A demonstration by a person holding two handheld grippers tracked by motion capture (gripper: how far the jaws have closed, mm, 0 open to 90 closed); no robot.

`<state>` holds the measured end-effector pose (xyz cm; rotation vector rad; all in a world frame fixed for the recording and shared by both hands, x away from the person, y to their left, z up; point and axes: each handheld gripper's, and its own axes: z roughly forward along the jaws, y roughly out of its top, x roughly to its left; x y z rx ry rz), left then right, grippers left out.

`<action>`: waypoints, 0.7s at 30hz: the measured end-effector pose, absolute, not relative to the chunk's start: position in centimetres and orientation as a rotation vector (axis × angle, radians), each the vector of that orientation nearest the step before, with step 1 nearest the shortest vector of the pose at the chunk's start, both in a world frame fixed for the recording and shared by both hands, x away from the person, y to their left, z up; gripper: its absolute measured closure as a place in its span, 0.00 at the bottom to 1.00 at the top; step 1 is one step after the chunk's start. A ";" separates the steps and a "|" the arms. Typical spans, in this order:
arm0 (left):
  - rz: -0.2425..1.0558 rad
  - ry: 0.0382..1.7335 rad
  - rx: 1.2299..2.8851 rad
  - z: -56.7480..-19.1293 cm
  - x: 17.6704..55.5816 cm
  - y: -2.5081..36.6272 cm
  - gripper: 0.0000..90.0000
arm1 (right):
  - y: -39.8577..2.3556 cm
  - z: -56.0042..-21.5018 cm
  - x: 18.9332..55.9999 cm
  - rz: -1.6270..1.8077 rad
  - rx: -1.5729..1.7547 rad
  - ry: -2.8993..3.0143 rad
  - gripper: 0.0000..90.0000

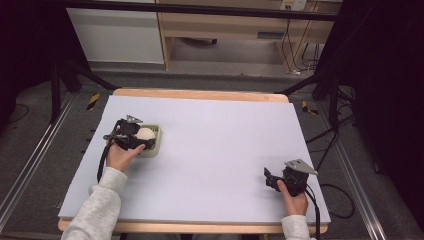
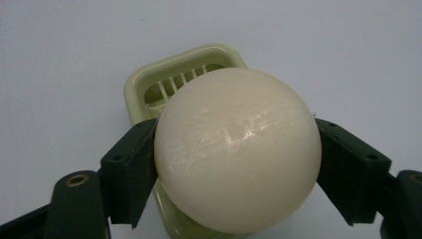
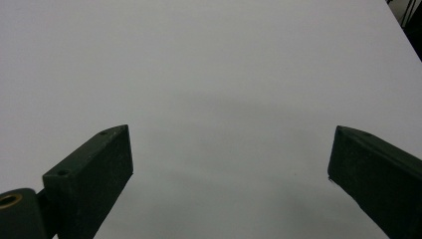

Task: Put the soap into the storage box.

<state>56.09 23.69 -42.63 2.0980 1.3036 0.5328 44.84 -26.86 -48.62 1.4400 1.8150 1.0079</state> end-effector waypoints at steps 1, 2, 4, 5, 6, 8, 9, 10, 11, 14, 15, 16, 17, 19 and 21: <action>0.531 1.307 2.098 -42.7 56.2 23.7 0.26 | -26.9 -48.6 44.8 1.009 1.440 1.816 0.05; 0.533 1.309 2.100 -42.8 56.3 23.8 0.26 | -26.9 -48.6 44.9 1.008 1.441 1.817 0.05; 0.530 1.317 2.095 -42.9 56.3 23.7 0.26 | -26.9 -48.6 44.9 1.008 1.440 1.817 0.05; 0.531 1.313 2.099 -42.9 56.4 23.7 0.26 | -26.9 -48.6 44.9 1.008 1.440 1.818 0.05; 0.530 1.312 2.099 -43.0 56.4 23.6 0.26 | -26.9 -48.6 44.9 1.008 1.440 1.818 0.05; 0.530 1.310 2.102 -43.0 56.5 23.5 0.26 | -26.9 -48.6 44.9 1.009 1.441 1.816 0.05; 0.530 1.311 2.102 -43.1 56.5 23.5 0.26 | -26.9 -48.6 44.8 1.008 1.441 1.816 0.05; 0.529 1.312 2.103 -43.1 56.6 23.5 0.26 | -26.9 -48.6 44.8 1.009 1.440 1.816 0.05; 0.529 1.313 2.106 -43.2 56.6 23.5 0.26 | -26.9 -48.6 44.8 1.009 1.439 1.816 0.05; 0.529 1.318 2.108 -43.3 56.7 23.5 0.26 | -26.9 -48.6 44.9 1.008 1.441 1.817 0.05; 0.529 1.318 2.108 -43.3 56.7 23.5 0.26 | -26.9 -48.6 44.9 1.008 1.441 1.817 0.05; 0.524 1.320 2.108 -43.4 56.8 23.6 0.26 | -26.9 -48.6 44.8 1.009 1.441 1.816 0.05; 0.524 1.320 2.108 -43.4 56.8 23.6 0.26 | -26.9 -48.6 44.8 1.009 1.441 1.816 0.05; 0.526 1.322 2.110 -43.4 56.8 23.6 0.26 | -26.9 -48.6 44.8 1.009 1.440 1.815 0.05; 0.522 1.324 2.109 -43.6 56.9 23.5 0.26 | -26.9 -48.6 44.8 1.010 1.441 1.816 0.05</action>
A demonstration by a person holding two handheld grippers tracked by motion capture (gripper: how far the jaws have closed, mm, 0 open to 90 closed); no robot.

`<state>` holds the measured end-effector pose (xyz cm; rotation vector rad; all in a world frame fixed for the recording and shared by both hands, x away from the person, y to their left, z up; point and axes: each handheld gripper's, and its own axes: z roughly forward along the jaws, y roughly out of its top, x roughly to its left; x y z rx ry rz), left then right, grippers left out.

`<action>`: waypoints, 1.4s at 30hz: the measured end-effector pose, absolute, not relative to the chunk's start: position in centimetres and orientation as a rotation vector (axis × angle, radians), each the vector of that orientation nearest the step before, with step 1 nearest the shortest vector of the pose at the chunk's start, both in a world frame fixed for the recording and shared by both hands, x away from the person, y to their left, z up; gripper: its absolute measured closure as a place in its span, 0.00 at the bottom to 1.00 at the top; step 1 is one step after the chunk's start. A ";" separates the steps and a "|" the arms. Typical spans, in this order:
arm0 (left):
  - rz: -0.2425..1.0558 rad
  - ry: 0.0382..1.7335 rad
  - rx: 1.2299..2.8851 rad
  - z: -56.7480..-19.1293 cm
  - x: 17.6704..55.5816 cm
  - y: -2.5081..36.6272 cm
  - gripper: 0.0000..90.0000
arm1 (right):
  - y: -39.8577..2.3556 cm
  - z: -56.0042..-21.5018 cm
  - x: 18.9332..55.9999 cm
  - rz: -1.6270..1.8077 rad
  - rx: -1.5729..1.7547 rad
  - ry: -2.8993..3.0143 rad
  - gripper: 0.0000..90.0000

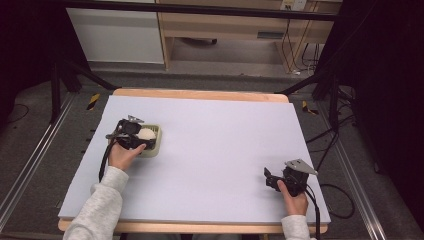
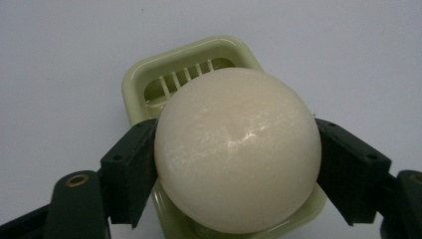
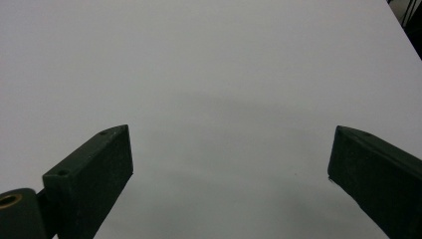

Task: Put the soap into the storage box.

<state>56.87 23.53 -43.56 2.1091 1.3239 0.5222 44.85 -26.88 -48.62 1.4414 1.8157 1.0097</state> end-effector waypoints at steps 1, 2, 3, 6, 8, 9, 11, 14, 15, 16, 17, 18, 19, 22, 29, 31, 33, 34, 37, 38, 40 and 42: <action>0.521 1.322 2.113 -43.6 56.9 23.5 0.26 | -26.9 -48.6 44.9 1.009 1.442 1.815 0.05; 0.521 1.322 2.113 -43.6 56.9 23.5 0.26 | -26.9 -48.6 44.9 1.009 1.442 1.815 0.05; 0.521 1.322 2.114 -43.6 56.9 23.5 0.26 | -26.9 -48.6 44.8 1.010 1.442 1.815 0.05; 0.523 1.327 2.114 -43.8 57.0 23.5 0.26 | -26.9 -48.6 44.9 1.009 1.442 1.815 0.05; 0.522 1.328 2.114 -43.8 57.0 23.5 0.26 | -26.9 -48.6 44.8 1.010 1.442 1.815 0.05; 0.522 1.329 2.116 -43.9 57.0 23.5 0.26 | -26.9 -48.6 44.9 1.009 1.440 1.815 0.05; 0.520 1.328 2.117 -43.9 57.0 23.5 0.26 | -26.9 -48.6 44.9 1.009 1.440 1.814 0.05; 0.521 1.327 2.118 -44.0 57.0 23.5 0.26 | -26.9 -48.6 44.9 1.009 1.442 1.814 0.05; 0.519 1.326 2.119 -44.0 57.0 23.5 0.26 | -26.9 -48.6 44.9 1.008 1.440 1.814 0.05; 0.519 1.326 2.119 -44.1 57.1 23.4 0.26 | -26.9 -48.6 44.9 1.009 1.441 1.814 0.05; 0.521 1.328 2.120 -44.1 57.1 23.4 0.26 | -26.9 -48.6 44.8 1.010 1.441 1.814 0.05; 0.521 1.328 2.120 -44.1 57.1 23.4 0.26 | -26.9 -48.6 44.8 1.010 1.441 1.814 0.05; 0.521 1.331 2.118 -44.2 57.0 23.4 0.26 | -26.9 -48.6 44.8 1.010 1.441 1.814 0.05; 0.517 1.331 2.121 -44.3 57.0 23.5 0.26 | -26.9 -48.6 44.8 1.010 1.440 1.814 0.05; 0.524 1.328 2.126 -44.4 57.1 23.5 0.26 | -26.9 -48.6 44.8 1.011 1.441 1.815 0.05; 0.525 1.327 2.127 -44.4 57.1 23.5 0.26 | -26.9 -48.6 44.9 1.009 1.439 1.815 0.05; 0.527 1.325 2.128 -44.4 57.0 23.5 0.26 | -26.9 -48.6 44.8 1.009 1.439 1.814 0.05; 0.527 1.325 2.128 -44.4 57.0 23.5 0.26 | -26.9 -48.6 44.8 1.009 1.439 1.814 0.05; 0.540 1.315 2.092 -44.0 56.8 23.7 0.24 | -26.9 -48.6 44.8 1.009 1.439 1.813 0.05; 0.540 1.315 2.092 -44.0 56.8 23.7 0.24 | -26.9 -48.6 44.8 1.010 1.439 1.813 0.05; 0.546 1.301 2.069 -43.5 56.6 23.8 0.23 | -26.9 -48.6 44.8 1.010 1.439 1.813 0.05; 0.563 1.283 2.054 -42.9 56.0 24.0 0.22 | -26.9 -48.6 44.8 1.009 1.438 1.812 0.05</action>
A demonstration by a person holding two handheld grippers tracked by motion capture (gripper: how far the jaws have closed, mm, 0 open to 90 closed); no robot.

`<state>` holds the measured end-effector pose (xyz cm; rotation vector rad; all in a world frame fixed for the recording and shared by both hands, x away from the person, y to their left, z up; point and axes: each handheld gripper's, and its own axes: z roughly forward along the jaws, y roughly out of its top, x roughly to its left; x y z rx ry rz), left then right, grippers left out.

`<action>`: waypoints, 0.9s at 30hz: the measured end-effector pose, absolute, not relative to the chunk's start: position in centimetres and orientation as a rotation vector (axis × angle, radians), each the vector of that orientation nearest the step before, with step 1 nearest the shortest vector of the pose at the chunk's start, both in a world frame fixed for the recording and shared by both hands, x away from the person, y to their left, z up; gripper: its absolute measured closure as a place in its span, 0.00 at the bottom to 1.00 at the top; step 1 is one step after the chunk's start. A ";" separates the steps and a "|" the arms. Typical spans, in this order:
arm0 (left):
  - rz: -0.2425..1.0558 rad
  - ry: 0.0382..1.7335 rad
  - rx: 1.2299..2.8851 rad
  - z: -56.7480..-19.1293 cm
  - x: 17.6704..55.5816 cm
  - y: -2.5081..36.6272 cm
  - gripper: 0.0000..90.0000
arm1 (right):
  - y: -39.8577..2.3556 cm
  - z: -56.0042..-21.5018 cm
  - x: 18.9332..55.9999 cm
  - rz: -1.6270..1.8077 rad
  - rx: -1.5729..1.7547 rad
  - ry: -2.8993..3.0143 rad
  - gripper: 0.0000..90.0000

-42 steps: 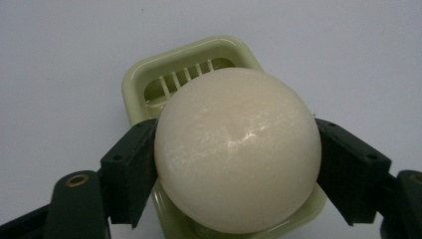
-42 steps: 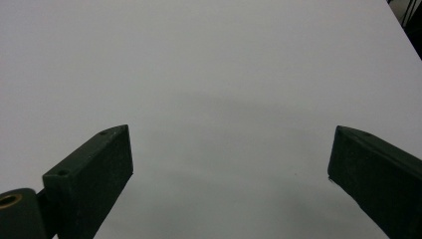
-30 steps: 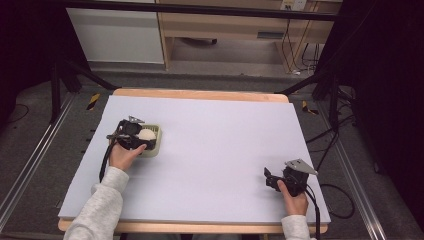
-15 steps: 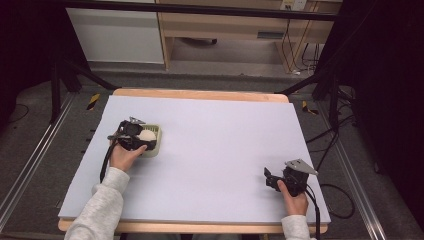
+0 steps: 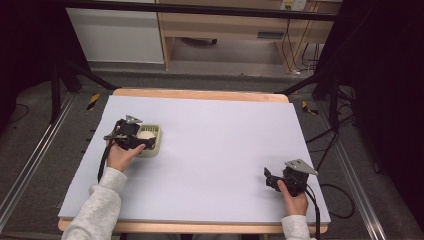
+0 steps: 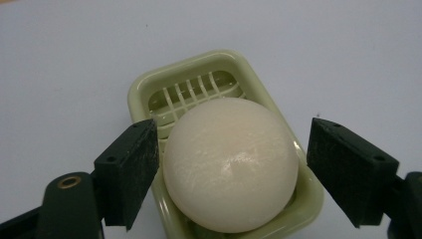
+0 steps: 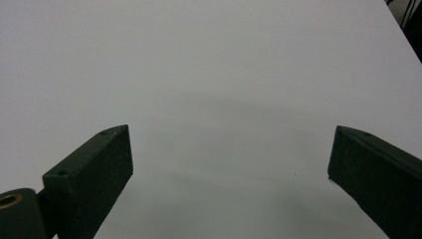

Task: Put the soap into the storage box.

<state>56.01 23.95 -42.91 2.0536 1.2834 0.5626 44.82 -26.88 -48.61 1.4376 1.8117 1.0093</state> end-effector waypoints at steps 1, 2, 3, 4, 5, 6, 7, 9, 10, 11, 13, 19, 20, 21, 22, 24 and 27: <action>0.566 1.279 2.064 -42.8 55.8 24.0 0.22 | -26.9 -48.6 44.8 1.009 1.437 1.812 0.05; 0.571 1.277 2.063 -42.7 55.6 24.1 0.22 | -26.9 -48.6 44.8 1.009 1.435 1.812 0.05; 0.571 1.274 2.064 -42.6 55.4 24.2 0.21 | -26.9 -48.6 44.8 1.010 1.434 1.812 0.05; 0.572 1.271 2.055 -42.6 55.2 24.3 0.21 | -26.9 -48.6 44.8 1.011 1.436 1.812 0.05; 0.574 1.270 2.043 -42.5 54.9 24.4 0.21 | -26.9 -48.6 44.8 1.010 1.433 1.812 0.05; 0.574 1.266 2.044 -42.4 54.7 24.6 0.20 | -26.9 -48.6 44.8 1.009 1.433 1.812 0.05; 0.574 1.266 2.044 -42.4 54.7 24.6 0.20 | -26.9 -48.6 44.8 1.009 1.433 1.812 0.05; 0.566 1.252 2.023 -42.4 53.6 25.0 0.19 | -26.9 -48.6 44.8 1.009 1.434 1.811 0.05; 0.566 1.252 2.023 -42.4 53.6 25.0 0.19 | -26.9 -48.6 44.8 1.009 1.434 1.811 0.05; 0.562 1.244 2.020 -42.4 52.9 25.3 0.19 | -26.9 -48.6 44.8 1.008 1.433 1.811 0.05; 0.563 1.234 2.014 -42.6 52.2 25.5 0.19 | -26.9 -48.6 44.8 1.008 1.434 1.813 0.05; 0.564 1.211 1.982 -43.0 50.2 26.3 0.19 | -26.9 -48.6 44.8 1.008 1.438 1.812 0.05; 0.567 1.207 1.981 -43.1 49.8 26.4 0.19 | -26.9 -48.6 44.8 1.008 1.439 1.812 0.05; 0.568 1.207 1.966 -43.2 49.5 26.5 0.19 | -26.9 -48.6 44.8 1.008 1.438 1.812 0.05; 0.568 1.207 1.966 -43.2 49.5 26.5 0.19 | -26.9 -48.6 44.8 1.008 1.439 1.811 0.05; 0.570 1.206 1.960 -43.4 49.0 26.7 0.19 | -26.9 -48.6 44.8 1.008 1.439 1.811 0.05; 0.586 1.207 1.953 -44.1 47.8 27.3 0.19 | -26.9 -48.6 44.8 1.009 1.439 1.812 0.05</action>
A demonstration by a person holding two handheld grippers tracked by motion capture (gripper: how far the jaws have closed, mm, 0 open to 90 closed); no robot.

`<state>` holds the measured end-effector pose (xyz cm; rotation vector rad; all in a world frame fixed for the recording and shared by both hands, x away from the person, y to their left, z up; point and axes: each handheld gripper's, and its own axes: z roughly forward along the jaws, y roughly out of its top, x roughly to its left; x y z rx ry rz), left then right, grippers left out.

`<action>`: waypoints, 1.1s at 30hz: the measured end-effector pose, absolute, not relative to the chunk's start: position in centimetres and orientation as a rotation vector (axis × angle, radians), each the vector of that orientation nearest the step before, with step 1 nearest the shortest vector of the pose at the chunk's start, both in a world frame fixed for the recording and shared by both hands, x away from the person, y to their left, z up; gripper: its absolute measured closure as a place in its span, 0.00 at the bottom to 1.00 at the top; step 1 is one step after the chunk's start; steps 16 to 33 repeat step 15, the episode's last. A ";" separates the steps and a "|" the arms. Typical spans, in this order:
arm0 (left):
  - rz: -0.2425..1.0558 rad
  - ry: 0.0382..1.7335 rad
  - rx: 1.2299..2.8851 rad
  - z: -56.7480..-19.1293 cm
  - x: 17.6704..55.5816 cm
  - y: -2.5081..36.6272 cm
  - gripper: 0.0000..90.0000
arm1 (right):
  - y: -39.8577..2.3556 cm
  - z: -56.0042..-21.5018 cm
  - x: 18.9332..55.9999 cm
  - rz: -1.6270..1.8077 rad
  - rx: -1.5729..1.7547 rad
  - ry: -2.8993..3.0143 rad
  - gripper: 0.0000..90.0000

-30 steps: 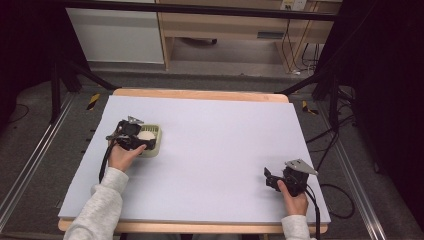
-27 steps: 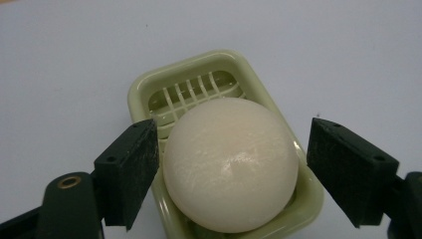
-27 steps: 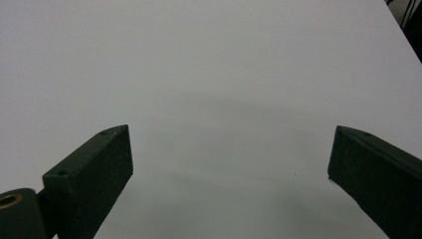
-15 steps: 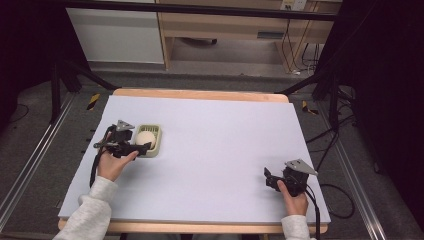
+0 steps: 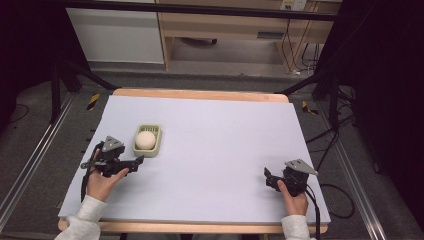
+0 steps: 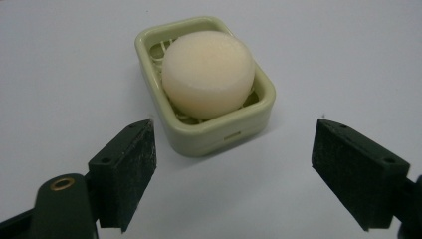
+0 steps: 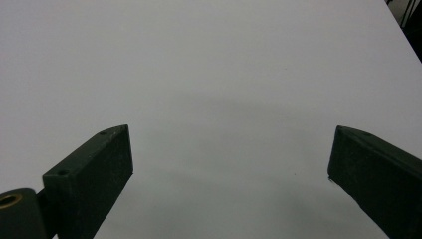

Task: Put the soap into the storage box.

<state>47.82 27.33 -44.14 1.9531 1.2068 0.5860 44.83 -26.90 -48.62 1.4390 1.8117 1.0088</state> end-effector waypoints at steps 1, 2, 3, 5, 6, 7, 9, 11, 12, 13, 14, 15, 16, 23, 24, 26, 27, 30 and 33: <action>0.590 1.209 1.951 -44.3 47.6 27.5 0.19 | -26.9 -48.6 44.8 1.008 1.439 1.812 0.05; 0.590 1.218 1.949 -44.5 47.4 27.7 0.19 | -26.9 -48.6 44.8 1.010 1.440 1.815 0.05; 0.589 1.228 1.944 -44.8 47.1 27.9 0.20 | -26.9 -48.6 44.9 1.011 1.441 1.815 0.05; 0.588 1.233 1.941 -45.0 46.9 28.2 0.20 | -26.9 -48.6 44.8 1.012 1.441 1.816 0.05; 0.588 1.244 1.938 -45.3 46.5 28.7 0.20 | -26.9 -48.6 44.9 1.010 1.441 1.817 0.05; 0.588 1.244 1.938 -45.3 46.5 28.7 0.21 | -26.9 -48.6 44.9 1.010 1.441 1.817 0.05; 0.591 1.254 1.926 -45.6 46.0 29.2 0.22 | -26.9 -48.6 44.8 1.009 1.441 1.816 0.05; 0.594 1.264 1.917 -46.0 45.5 29.9 0.27 | -26.9 -48.6 44.8 1.008 1.442 1.816 0.05; 0.596 1.268 1.912 -46.0 45.4 30.0 0.29 | -26.9 -48.6 44.9 1.008 1.440 1.817 0.05; 0.599 1.271 1.906 -46.1 45.3 30.2 0.30 | -26.9 -48.6 44.9 1.008 1.440 1.818 0.05; 0.603 1.270 1.909 -46.1 45.1 30.4 0.31 | -26.9 -48.6 44.9 1.008 1.439 1.817 0.05; 0.603 1.270 1.909 -46.1 45.1 30.4 0.32 | -26.9 -48.6 44.9 1.008 1.439 1.817 0.05; 0.603 1.270 1.909 -46.1 45.1 30.4 0.32 | -26.9 -48.6 44.9 1.008 1.439 1.817 0.05; 0.603 1.270 1.909 -46.1 45.1 30.4 0.32 | -26.9 -48.6 44.9 1.008 1.439 1.817 0.05; 0.603 1.270 1.909 -46.1 45.1 30.4 0.32 | -26.9 -48.6 44.9 1.008 1.439 1.817 0.05; 0.603 1.270 1.909 -46.1 45.1 30.4 0.32 | -26.9 -48.6 44.9 1.008 1.439 1.817 0.05; 0.603 1.270 1.909 -46.1 45.1 30.4 0.32 | -26.9 -48.6 44.9 1.008 1.439 1.817 0.05; 0.603 1.270 1.909 -46.1 45.1 30.4 0.32 | -26.9 -48.6 44.9 1.008 1.439 1.817 0.05; 0.603 1.270 1.909 -46.1 45.1 30.4 0.32 | -26.9 -48.6 44.9 1.008 1.439 1.817 0.05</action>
